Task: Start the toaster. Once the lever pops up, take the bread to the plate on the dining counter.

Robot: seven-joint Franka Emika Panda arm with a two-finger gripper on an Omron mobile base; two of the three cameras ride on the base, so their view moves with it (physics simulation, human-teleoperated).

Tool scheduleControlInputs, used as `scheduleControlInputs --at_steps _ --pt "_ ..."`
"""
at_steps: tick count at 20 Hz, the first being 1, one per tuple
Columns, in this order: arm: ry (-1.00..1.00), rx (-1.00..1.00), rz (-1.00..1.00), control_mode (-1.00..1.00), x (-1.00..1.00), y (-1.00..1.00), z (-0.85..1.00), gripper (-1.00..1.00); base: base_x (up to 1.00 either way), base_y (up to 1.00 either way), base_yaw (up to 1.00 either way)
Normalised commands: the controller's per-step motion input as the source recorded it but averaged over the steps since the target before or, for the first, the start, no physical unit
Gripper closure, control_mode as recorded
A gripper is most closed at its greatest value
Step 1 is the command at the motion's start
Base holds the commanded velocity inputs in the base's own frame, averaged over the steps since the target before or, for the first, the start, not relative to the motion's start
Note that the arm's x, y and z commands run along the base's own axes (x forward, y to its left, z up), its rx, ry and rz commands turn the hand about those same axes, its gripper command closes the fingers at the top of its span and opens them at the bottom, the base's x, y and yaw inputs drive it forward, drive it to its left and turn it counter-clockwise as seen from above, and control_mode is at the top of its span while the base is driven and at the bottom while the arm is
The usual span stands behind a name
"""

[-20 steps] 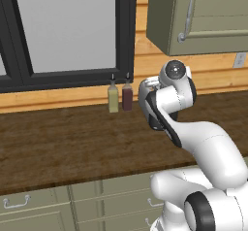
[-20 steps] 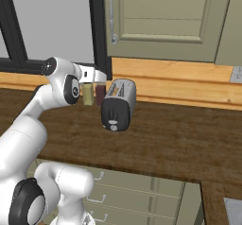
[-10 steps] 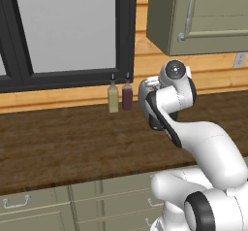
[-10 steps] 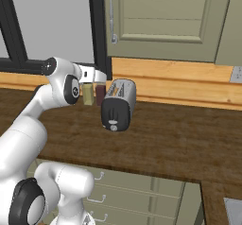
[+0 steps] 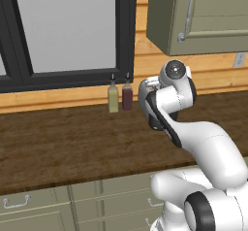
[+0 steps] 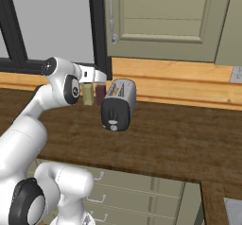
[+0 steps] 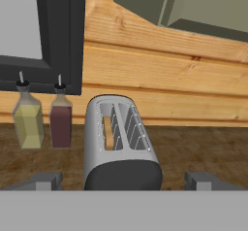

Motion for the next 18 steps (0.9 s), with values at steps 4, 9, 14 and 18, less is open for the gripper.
scheduleControlInputs --at_steps 4,9,14,18 --pt "0.00 0.00 0.00 -1.00 0.00 0.00 0.00 -1.00 0.00 0.00 0.00" --pt "0.00 0.00 0.00 -1.00 0.00 0.00 0.00 -1.00 0.00 0.00 0.00" --pt "0.00 0.00 0.00 -1.00 0.00 0.00 0.00 -1.00 0.00 0.00 0.00" --pt "0.00 0.00 0.00 -1.00 0.00 0.00 0.00 -1.00 0.00 0.00 0.00"
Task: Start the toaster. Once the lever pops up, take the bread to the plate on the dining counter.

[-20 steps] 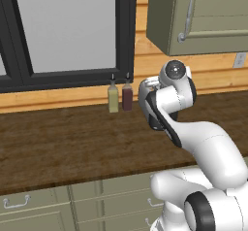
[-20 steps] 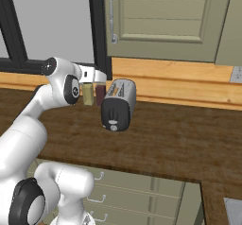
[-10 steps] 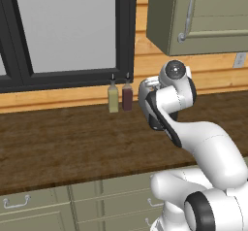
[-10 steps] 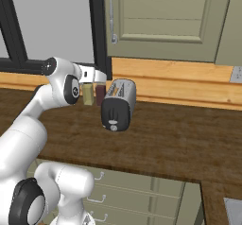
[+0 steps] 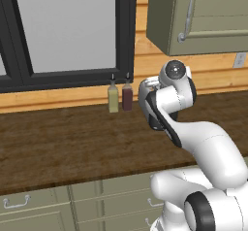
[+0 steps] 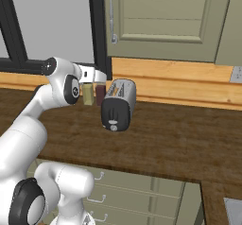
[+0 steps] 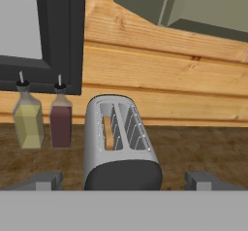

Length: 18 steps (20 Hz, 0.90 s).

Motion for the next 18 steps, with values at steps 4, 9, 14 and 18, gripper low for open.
scheduleControlInputs --at_steps 4,9,14,18 --pt "0.00 0.00 0.00 -1.00 0.00 0.00 0.00 -1.00 0.00 0.00 0.00" --pt "0.00 0.00 0.00 -1.00 0.00 0.00 0.00 -1.00 0.00 0.00 0.00" --pt "0.00 0.00 0.00 -1.00 0.00 0.00 0.00 -1.00 0.00 0.00 0.00" --pt "0.00 0.00 0.00 -1.00 0.00 0.00 0.00 -1.00 0.00 0.00 0.00"
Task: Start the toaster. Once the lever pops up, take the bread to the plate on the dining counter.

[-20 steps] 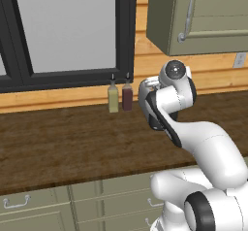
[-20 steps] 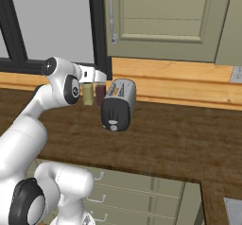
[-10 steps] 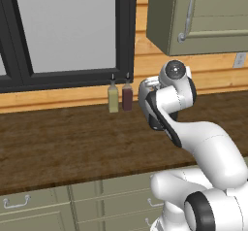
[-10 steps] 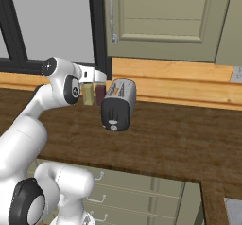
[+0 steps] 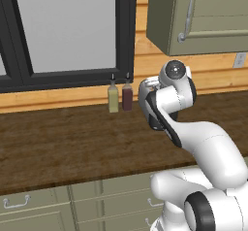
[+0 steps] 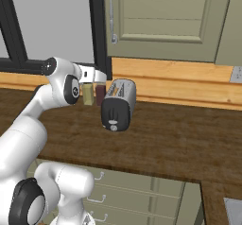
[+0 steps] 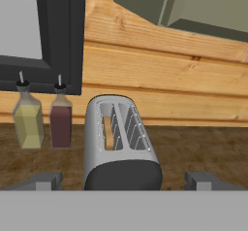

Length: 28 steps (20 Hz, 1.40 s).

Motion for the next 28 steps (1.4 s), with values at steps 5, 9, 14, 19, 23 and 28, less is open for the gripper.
scheduleControlInputs --at_steps 5,9,14,19,23,28 --pt "0.00 0.00 0.00 -1.00 0.00 0.00 0.00 -1.00 0.00 0.00 0.00" --pt "0.00 0.00 0.00 -1.00 0.00 0.00 0.00 -1.00 0.00 0.00 0.00" --pt "0.00 0.00 0.00 -1.00 0.00 0.00 0.00 -1.00 0.00 0.00 0.00" --pt "0.00 0.00 0.00 -1.00 0.00 0.00 0.00 -1.00 0.00 0.00 0.00" --pt "0.00 0.00 0.00 -1.00 0.00 0.00 0.00 -1.00 0.00 0.00 0.00" --pt "0.00 0.00 0.00 -1.00 0.00 0.00 0.00 -1.00 0.00 0.00 0.00"
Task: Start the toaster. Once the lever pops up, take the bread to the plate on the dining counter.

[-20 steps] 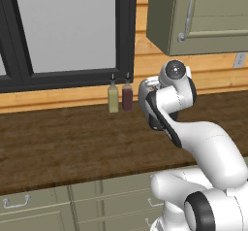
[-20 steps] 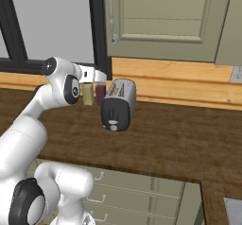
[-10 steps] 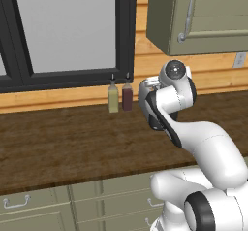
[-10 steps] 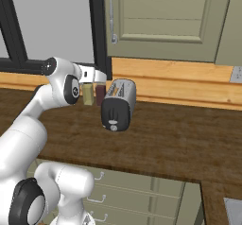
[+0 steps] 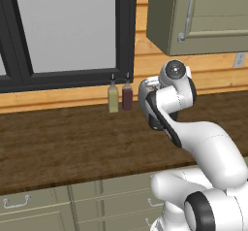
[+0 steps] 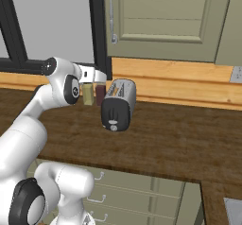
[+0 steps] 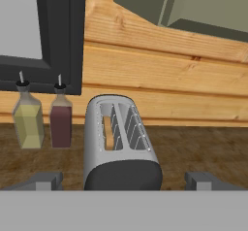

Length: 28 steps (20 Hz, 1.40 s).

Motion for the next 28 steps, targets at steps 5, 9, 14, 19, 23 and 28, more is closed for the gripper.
scheduleControlInputs --at_steps 5,9,14,19,23,28 --pt "0.00 0.00 0.00 -1.00 0.00 0.00 0.00 -1.00 0.00 0.00 0.00" --pt "0.00 0.00 0.00 -1.00 0.00 0.00 0.00 -1.00 0.00 0.00 0.00" --pt "0.00 0.00 0.00 -1.00 0.00 0.00 0.00 -1.00 0.00 0.00 0.00" --pt "0.00 0.00 0.00 -1.00 0.00 0.00 0.00 -1.00 0.00 0.00 0.00" --pt "0.00 0.00 0.00 -1.00 0.00 0.00 0.00 -1.00 0.00 0.00 0.00" --pt "0.00 0.00 0.00 -1.00 0.00 0.00 0.00 -1.00 0.00 0.00 0.00"
